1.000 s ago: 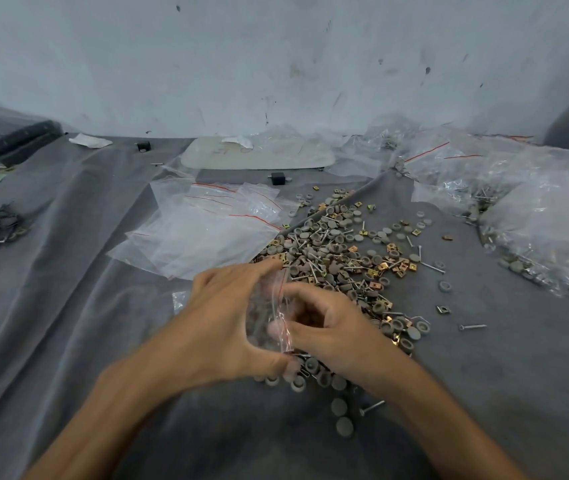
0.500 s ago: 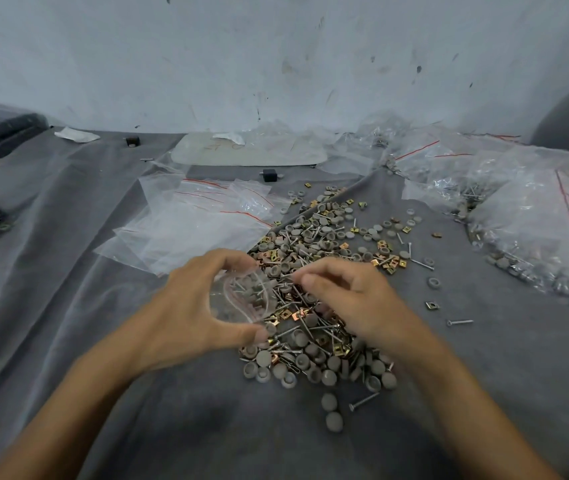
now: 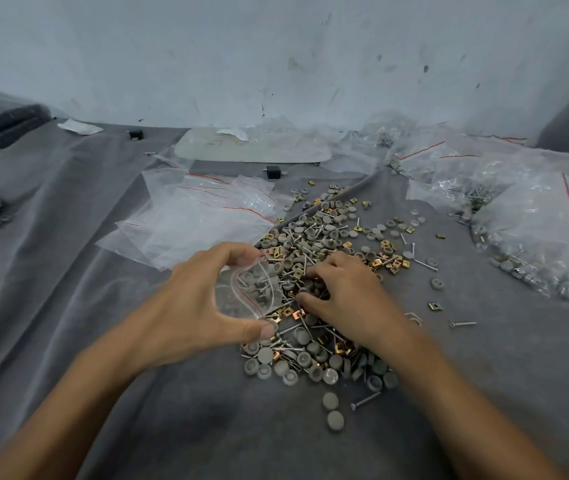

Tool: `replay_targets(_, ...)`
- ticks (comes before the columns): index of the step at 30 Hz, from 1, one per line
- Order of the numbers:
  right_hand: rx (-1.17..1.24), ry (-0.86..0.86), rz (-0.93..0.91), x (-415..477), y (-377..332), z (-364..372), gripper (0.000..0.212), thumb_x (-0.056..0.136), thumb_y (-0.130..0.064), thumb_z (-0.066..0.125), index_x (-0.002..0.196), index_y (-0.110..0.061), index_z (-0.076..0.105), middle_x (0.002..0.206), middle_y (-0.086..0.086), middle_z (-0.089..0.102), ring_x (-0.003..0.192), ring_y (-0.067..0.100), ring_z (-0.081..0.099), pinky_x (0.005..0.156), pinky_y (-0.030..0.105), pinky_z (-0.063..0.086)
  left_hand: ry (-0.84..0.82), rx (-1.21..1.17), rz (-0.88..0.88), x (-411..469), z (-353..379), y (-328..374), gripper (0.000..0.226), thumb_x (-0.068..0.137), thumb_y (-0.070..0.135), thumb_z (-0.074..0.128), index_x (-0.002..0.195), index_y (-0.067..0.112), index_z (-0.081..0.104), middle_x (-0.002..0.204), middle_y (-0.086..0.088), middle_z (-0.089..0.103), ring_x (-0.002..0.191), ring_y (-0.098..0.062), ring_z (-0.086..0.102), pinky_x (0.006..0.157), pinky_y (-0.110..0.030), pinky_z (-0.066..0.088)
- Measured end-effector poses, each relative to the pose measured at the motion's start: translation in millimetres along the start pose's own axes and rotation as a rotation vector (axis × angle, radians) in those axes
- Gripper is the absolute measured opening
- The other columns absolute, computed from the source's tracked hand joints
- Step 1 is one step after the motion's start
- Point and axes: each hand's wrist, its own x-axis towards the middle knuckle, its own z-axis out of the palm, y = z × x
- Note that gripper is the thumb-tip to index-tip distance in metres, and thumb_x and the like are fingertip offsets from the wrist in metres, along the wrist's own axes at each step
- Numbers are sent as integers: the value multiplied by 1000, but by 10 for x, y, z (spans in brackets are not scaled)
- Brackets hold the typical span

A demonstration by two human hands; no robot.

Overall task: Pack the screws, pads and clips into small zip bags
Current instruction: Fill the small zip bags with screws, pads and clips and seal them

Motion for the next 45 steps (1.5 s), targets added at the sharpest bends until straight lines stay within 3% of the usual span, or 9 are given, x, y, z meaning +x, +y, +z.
replay_targets(7, -19, -6, -31, -8, -51, -56, 22, 94, -34, 64, 113, -24, 62, 106, -4, 59, 103, 19, 52, 80, 31, 39, -21, 6, -13, 3, 17, -12, 88, 55, 71, 84, 130, 45, 48, 130, 31, 49, 123, 10, 45, 100, -13, 37)
replay_targets(13, 144, 12, 19, -70, 7, -98, 14, 93, -27, 70, 99, -32, 59, 87, -19, 55, 83, 2, 53, 68, 22, 38, -42, 26, -26, -1, 44, -5, 87, 57, 63, 86, 132, 45, 46, 133, 32, 47, 128, 7, 42, 108, -23, 37)
replay_targets(19, 517, 195, 27, -200, -6, -280, 11, 94, -26, 70, 98, -34, 64, 87, -13, 66, 82, 3, 63, 70, 17, 50, -51, 36, -14, 11, 85, 0, 85, 57, 62, 89, 128, 54, 43, 131, 34, 45, 127, 6, 41, 109, -25, 37)
replay_targets(25, 827, 81, -215, -288, -402, -267, 21, 90, -19, 75, 107, -30, 74, 91, -4, 71, 83, 14, 70, 74, 23, 56, -41, 33, 6, 37, 128, 36, 92, 52, 75, 78, 133, 46, 45, 131, 30, 52, 127, 2, 46, 108, -39, 42)
replay_targets(29, 804, 82, -172, -252, -448, -244, 33, 86, -16, 80, 109, -37, 69, 93, -11, 74, 84, 6, 71, 76, 18, 55, -31, 5, 11, 34, 130, 38, 94, 51, 74, 79, 134, 44, 46, 130, 29, 53, 126, 4, 47, 108, -35, 43)
replay_targets(35, 1034, 122, -117, -191, -308, -495, 29, 91, -7, 73, 114, -23, 67, 105, -4, 77, 91, 18, 75, 82, 34, 62, -9, -46, 2, 37, 88, 8, 89, 52, 64, 89, 129, 42, 50, 127, 29, 53, 122, 7, 48, 105, -20, 40)
replay_targets(38, 868, 261, 16, -184, -37, -588, 15, 95, -13, 69, 107, -22, 70, 97, -3, 76, 88, 12, 71, 76, 28, 60, -10, -75, -7, 31, 55, -27, 83, 55, 58, 90, 126, 44, 50, 126, 30, 52, 123, 9, 47, 101, -12, 37)
replay_targets(42, 380, 146, 57, -176, 124, -402, 10, 96, -25, 68, 102, -29, 73, 89, -14, 65, 76, -2, 60, 66, 15, 45, -12, -78, -8, 34, 44, -37, 80, 56, 56, 88, 125, 45, 50, 124, 35, 50, 123, 10, 46, 98, -5, 34)
replay_targets(45, 153, 38, 61, -117, 102, -272, 12, 94, -40, 67, 101, -33, 73, 97, -13, 60, 95, 8, 56, 83, 33, 47, -19, -71, -5, 28, 43, -40, 80, 57, 57, 88, 126, 45, 49, 123, 39, 48, 124, 11, 45, 97, -3, 33)
